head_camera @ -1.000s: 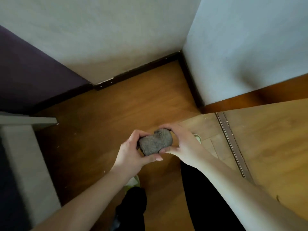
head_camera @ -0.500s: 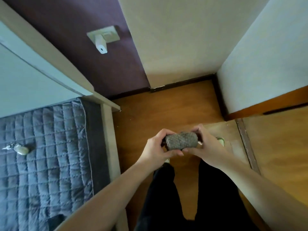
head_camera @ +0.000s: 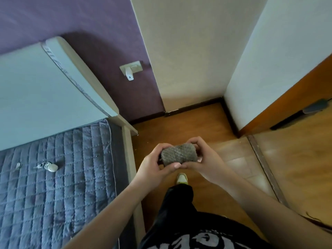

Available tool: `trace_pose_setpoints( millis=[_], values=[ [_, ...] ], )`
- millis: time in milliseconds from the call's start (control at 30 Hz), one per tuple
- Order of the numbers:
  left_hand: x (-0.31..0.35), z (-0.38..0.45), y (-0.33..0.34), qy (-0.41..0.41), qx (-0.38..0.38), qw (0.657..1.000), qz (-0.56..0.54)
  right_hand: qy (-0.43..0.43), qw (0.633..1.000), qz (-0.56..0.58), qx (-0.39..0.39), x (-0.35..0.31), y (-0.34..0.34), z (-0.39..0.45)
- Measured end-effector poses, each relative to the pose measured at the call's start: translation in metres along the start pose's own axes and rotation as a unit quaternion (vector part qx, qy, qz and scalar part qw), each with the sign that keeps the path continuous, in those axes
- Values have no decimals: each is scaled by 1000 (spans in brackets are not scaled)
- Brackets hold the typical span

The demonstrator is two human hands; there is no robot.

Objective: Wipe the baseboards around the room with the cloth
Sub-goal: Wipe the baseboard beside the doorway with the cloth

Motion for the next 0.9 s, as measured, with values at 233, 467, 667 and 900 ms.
trace_pose_setpoints(
  millis=[233,467,667,900],
  values=[
    [66,-44,79,86,-44,995,12,10,996,25,83,-15,-52,-121],
    [117,-89,128,206,-38,971,114,9,993,66,101,-37,-70,-206],
    [117,-131,127,154,-54,986,23,-1,992,73,99,-47,-40,-245],
    [91,-160,104,51,-107,986,-115,27,986,77,147,-36,14,-263]
  ],
)
Point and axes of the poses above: each hand's wrist, its own z-axis towards the middle knuckle, its own y-axis out of the palm, x = y × z, the point moved 2 cm from there along z, towards the middle knuckle, and after that the axes turned 4 degrees about -x, right-handed, at the moved point
